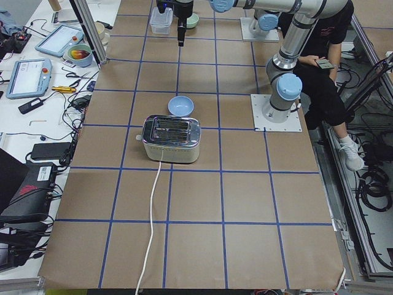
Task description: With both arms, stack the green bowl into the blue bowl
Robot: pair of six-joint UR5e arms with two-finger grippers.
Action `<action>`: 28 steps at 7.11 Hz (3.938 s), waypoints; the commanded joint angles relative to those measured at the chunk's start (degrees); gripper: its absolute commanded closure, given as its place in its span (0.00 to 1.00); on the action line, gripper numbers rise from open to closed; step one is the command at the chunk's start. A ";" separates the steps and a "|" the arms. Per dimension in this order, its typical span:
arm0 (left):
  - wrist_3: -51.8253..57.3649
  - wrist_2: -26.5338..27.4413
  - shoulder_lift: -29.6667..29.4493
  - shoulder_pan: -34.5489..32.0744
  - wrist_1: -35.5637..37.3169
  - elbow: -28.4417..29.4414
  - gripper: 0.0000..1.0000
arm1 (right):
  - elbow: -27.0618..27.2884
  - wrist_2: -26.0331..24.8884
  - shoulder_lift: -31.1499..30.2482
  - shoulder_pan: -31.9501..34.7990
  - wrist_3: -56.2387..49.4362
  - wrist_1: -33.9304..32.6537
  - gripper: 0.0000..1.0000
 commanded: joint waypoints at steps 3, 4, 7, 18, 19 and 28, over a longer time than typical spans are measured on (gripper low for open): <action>-0.03 0.09 0.14 -0.08 -0.17 -0.38 0.00 | 0.12 -0.30 0.04 0.00 0.05 0.09 0.00; -0.03 -0.09 0.14 -0.25 0.00 -0.38 0.00 | 0.21 -0.21 0.04 0.00 0.05 0.00 0.00; -0.38 -0.09 -5.02 0.45 7.92 -7.62 0.00 | 0.29 -0.21 0.04 0.00 0.05 0.00 0.00; 1.04 8.08 -21.04 -0.77 43.95 -27.81 1.00 | 6.52 0.23 16.82 -22.76 -15.51 -14.05 0.00; -5.24 7.56 -21.83 -3.48 44.04 -26.41 1.00 | 9.32 1.01 18.48 -22.76 -16.03 -18.50 0.00; -40.73 4.04 -31.67 -33.21 37.62 -8.38 1.00 | 16.29 1.72 24.21 -22.76 -16.29 -26.55 1.00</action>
